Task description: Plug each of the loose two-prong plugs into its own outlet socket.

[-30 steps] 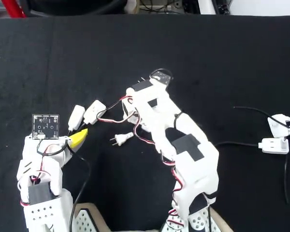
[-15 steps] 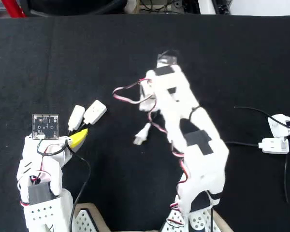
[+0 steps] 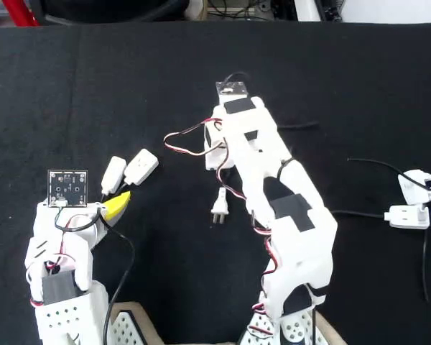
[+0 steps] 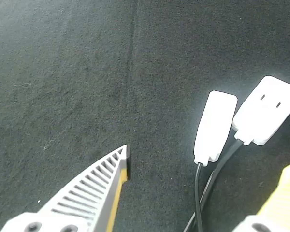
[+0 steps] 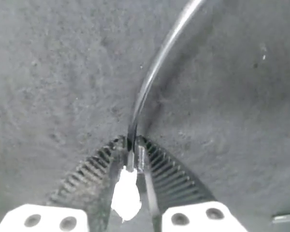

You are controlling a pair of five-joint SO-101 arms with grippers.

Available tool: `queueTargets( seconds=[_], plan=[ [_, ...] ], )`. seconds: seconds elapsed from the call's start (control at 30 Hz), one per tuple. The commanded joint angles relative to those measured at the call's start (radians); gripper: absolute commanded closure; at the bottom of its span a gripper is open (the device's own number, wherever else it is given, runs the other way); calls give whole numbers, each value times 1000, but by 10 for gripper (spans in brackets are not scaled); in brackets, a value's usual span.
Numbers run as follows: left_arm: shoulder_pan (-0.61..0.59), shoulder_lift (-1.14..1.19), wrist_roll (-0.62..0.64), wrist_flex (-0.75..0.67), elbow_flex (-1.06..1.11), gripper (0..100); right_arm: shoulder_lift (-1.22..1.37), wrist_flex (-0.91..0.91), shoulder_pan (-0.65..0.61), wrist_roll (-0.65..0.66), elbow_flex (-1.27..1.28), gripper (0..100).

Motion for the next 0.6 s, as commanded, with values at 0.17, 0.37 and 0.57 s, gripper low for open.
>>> queueTargets(
  seconds=[0.17, 0.37, 0.57],
  plan=[
    [-15, -6, -8, -2, 7, 544, -16, 137, -12, -40, -48, 863],
    [-15, -6, -51, 3, 8, 544, -7, 264, -72, -51, -53, 888],
    [-13, -6, -54, 5, 8, 544, -7, 173, -98, -155, 10, 889]
  ],
)
